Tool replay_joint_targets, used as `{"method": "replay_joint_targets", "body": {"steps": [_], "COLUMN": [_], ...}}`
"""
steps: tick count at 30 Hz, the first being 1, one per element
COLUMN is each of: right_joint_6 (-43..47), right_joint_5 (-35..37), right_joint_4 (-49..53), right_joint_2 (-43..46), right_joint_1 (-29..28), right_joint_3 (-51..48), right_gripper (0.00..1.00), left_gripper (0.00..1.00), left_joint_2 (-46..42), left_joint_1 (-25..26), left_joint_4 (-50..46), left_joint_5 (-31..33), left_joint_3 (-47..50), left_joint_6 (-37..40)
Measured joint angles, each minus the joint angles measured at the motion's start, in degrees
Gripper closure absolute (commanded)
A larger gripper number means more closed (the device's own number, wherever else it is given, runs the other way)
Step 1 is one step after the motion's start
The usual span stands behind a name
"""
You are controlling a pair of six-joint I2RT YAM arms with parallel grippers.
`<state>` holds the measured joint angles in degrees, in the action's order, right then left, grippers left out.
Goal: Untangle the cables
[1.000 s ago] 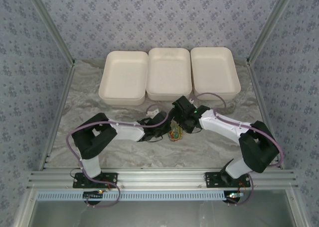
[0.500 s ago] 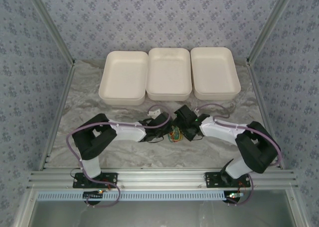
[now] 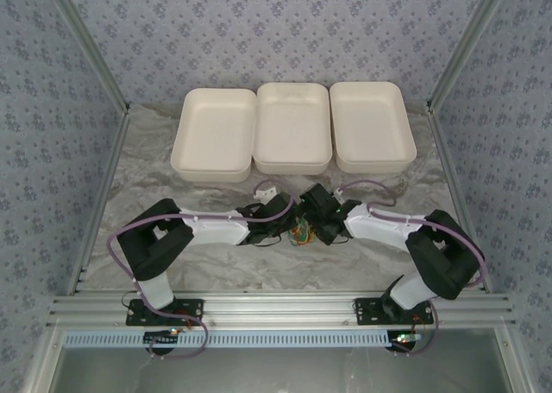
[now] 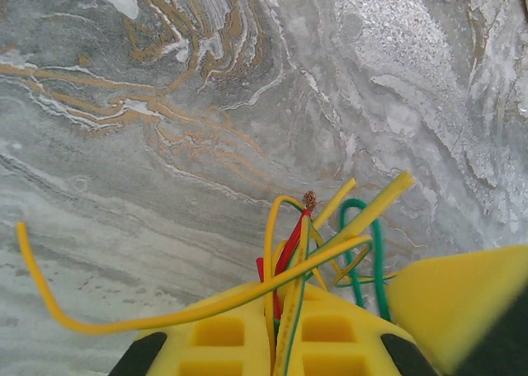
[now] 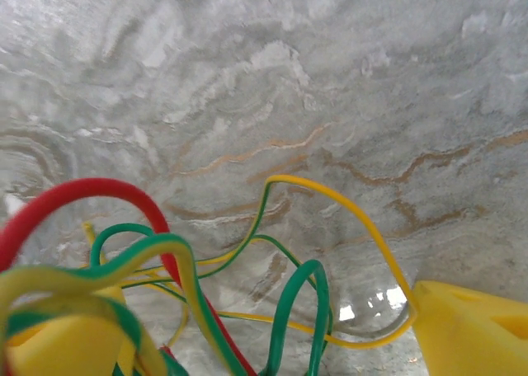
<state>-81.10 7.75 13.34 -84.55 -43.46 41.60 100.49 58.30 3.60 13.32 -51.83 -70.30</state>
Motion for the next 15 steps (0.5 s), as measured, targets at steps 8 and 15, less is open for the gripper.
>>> {"method": "replay_joint_targets", "body": {"steps": [8, 15], "right_joint_6": [0.5, -0.59], "right_joint_5": [3.41, 0.85], "right_joint_4": [-0.09, -3.32], "right_joint_2": [9.38, 2.64], "right_joint_1": [-1.46, -1.05], "right_joint_3": [-1.03, -1.44], "right_gripper": [0.03, 0.12], "left_gripper": [1.0, 1.0], "left_joint_2": [-0.07, -0.07], "left_joint_1": [0.0, -0.02], "left_joint_4": [-0.39, -1.31], "left_joint_5": [-0.02, 0.02], "left_joint_3": [0.0, 0.0], "left_joint_6": [0.26, 0.44]}}
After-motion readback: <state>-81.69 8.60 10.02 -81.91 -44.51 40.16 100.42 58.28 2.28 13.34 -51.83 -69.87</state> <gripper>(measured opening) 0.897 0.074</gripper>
